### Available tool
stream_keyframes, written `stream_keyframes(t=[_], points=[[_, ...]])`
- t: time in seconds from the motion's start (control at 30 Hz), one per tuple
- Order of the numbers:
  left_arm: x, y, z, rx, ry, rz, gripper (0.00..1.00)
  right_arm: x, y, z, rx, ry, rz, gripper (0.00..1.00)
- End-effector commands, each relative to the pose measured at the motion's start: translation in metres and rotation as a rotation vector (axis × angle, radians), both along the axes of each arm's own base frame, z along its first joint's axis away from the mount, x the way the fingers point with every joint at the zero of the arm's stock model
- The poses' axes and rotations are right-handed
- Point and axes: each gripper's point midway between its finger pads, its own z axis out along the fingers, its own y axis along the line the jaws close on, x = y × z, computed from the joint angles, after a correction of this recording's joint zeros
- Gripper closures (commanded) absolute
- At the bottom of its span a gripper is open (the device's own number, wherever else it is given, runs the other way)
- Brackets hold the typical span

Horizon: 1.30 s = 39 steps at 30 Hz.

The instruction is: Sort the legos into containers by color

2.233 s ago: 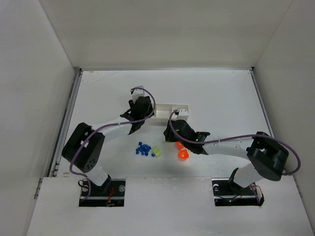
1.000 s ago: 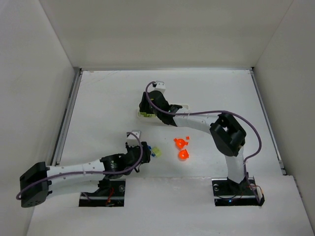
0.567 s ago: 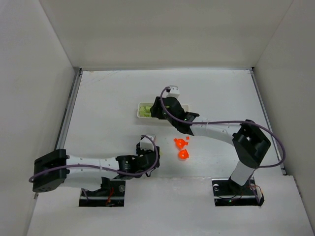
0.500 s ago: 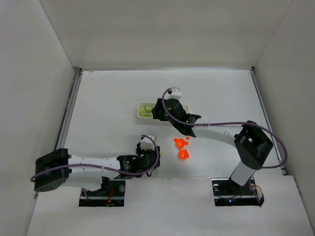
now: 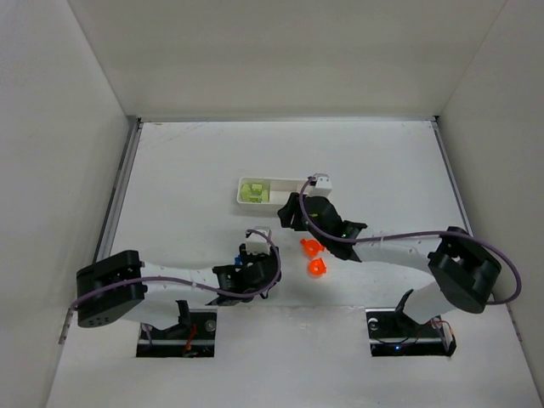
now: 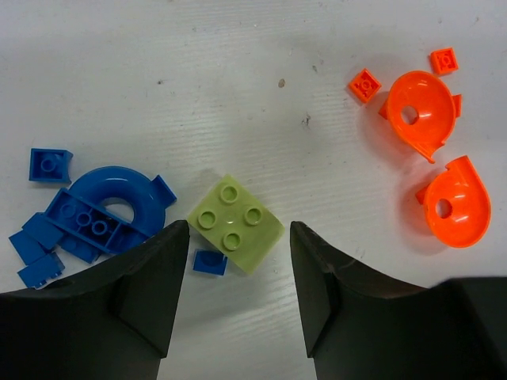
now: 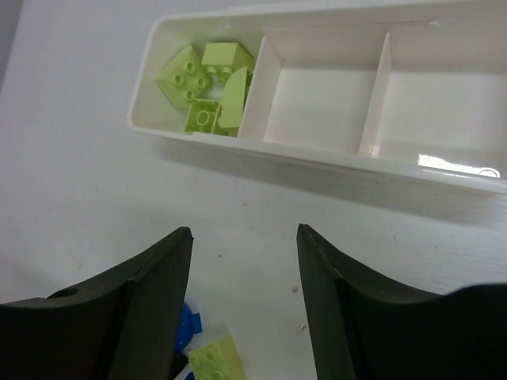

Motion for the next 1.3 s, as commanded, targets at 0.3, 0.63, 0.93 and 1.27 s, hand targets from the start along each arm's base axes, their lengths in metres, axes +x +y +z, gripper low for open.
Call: stream_keyframes(t=[0.3, 0.63, 0.93, 1.27], points=[[0.015, -0.011, 0.004, -0.021, -0.02, 0.037, 0.49, 0.001, -0.02, 0.046, 0.147, -0.098, -0.048, 0.32], [0.021, -0.022, -0.001, 0.003, -0.02, 0.027, 0.49, -0.01, -0.033, 0.024, 0.128, -0.066, -0.052, 0.3], [0.024, -0.031, -0.011, 0.044, -0.003, 0.02, 0.43, -0.021, -0.048, 0.032, 0.154, -0.086, -0.053, 0.28], [0.026, -0.032, -0.013, 0.063, -0.005, 0.022, 0.61, -0.023, -0.051, 0.035, 0.163, -0.093, -0.053, 0.28]])
